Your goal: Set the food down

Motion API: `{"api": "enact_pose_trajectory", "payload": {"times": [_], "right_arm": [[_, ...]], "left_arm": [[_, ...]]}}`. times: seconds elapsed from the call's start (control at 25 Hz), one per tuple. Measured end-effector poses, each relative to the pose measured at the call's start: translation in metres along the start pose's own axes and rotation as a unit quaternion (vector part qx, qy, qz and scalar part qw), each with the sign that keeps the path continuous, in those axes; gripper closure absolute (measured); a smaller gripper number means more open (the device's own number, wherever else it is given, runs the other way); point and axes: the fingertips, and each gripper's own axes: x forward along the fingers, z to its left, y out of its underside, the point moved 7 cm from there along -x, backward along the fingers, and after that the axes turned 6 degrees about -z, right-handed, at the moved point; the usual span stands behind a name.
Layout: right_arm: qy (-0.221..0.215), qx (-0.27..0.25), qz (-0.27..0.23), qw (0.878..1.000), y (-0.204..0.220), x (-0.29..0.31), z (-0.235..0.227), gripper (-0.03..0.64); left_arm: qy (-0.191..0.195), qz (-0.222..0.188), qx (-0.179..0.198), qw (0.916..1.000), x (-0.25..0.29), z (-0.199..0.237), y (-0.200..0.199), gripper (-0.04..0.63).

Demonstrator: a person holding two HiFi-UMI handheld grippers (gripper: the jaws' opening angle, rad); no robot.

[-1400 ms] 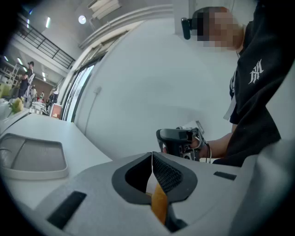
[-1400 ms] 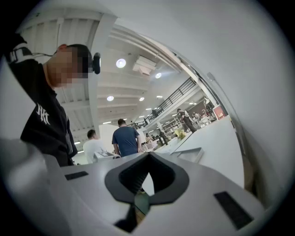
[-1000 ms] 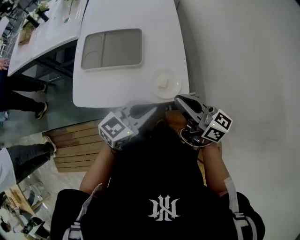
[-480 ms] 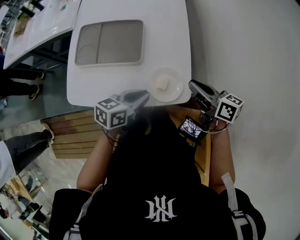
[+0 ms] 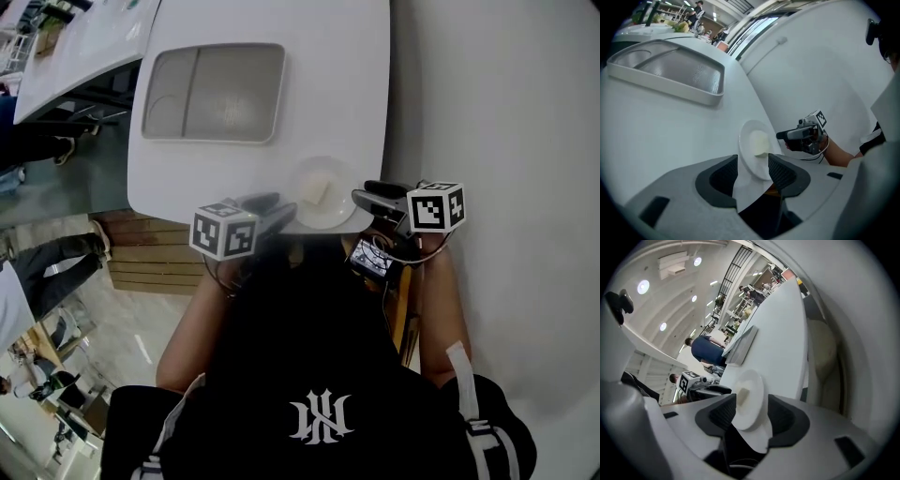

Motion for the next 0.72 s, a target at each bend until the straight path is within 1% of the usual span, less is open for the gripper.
{"api": "enact_pose_trajectory", "payload": {"times": [0.12, 0.4, 0.72], "right_arm": [[-0.003, 0.009, 0.006, 1.0, 0.001, 0.002, -0.005, 0.445], [0.008, 0.009, 0.026, 1.0, 0.002, 0.008, -0.005, 0.448], [-0.001, 0.027, 0.038, 0.999, 0.005, 0.01, -0.002, 0.459]], "left_arm": [[-0.009, 0.009, -0.009, 0.9999, 0.004, 0.001, 0.003, 0.42], [-0.009, 0.013, -0.026, 0.9995, 0.002, 0.003, 0.0, 0.42], [0.001, 0.024, -0.026, 0.9994, 0.008, -0.002, -0.002, 0.42]]}}
